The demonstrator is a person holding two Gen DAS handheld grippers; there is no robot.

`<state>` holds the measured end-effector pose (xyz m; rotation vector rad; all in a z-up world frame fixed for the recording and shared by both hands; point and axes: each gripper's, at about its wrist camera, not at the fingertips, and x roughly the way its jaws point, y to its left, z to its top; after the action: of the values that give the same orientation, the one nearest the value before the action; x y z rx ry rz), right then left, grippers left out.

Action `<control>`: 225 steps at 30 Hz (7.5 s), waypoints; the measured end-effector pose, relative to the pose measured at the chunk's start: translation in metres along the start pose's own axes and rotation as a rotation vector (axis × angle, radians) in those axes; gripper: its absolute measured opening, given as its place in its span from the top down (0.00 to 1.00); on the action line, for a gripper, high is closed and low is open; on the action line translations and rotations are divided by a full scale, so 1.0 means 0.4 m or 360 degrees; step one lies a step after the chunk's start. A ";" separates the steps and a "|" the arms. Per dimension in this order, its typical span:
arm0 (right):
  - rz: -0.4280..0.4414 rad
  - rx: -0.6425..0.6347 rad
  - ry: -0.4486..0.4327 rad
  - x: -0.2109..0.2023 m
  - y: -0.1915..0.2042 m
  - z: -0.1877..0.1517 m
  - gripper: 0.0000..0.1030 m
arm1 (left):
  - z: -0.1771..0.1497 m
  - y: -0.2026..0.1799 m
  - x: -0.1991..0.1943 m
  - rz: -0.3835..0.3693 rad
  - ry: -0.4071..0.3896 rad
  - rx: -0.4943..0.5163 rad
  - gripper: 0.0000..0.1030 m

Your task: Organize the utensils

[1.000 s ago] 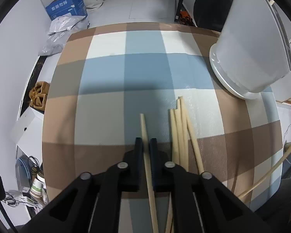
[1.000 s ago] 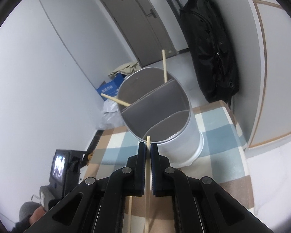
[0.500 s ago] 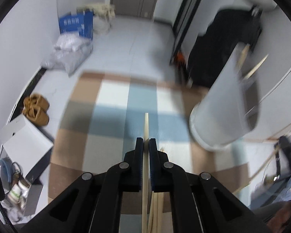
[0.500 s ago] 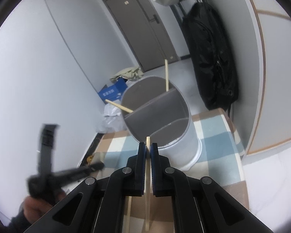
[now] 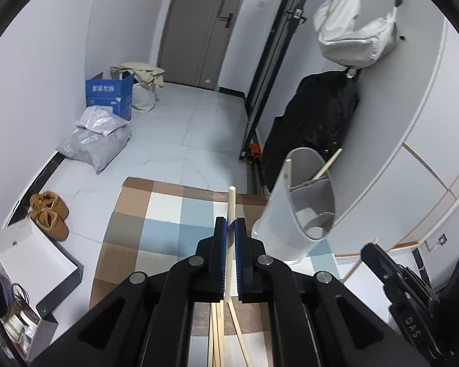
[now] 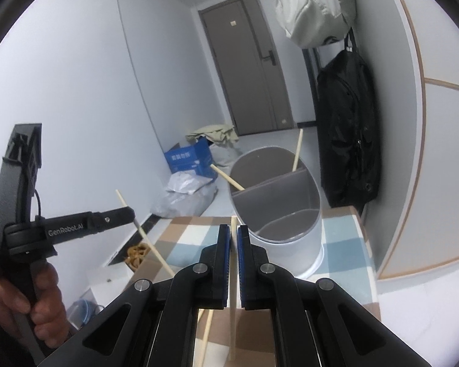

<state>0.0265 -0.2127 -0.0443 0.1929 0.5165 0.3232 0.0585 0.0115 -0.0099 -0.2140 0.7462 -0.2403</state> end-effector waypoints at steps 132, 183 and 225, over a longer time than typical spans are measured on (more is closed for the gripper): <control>-0.0079 -0.0185 0.0340 0.075 0.075 -0.081 0.27 | -0.066 0.084 -0.043 0.0340 -0.0198 -0.0013 0.04; -0.0144 -0.0381 0.0819 0.416 0.162 -0.122 0.96 | -0.068 0.256 0.043 0.0362 0.0139 -0.0299 0.04; 0.0066 0.0353 0.0227 0.069 -0.112 -0.012 0.96 | -0.197 0.067 0.301 0.0569 0.0805 0.0278 0.12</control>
<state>0.0580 -0.2444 -0.0724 0.3981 0.6903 0.3215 0.0931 -0.0064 -0.1510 0.1559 1.2411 -0.0142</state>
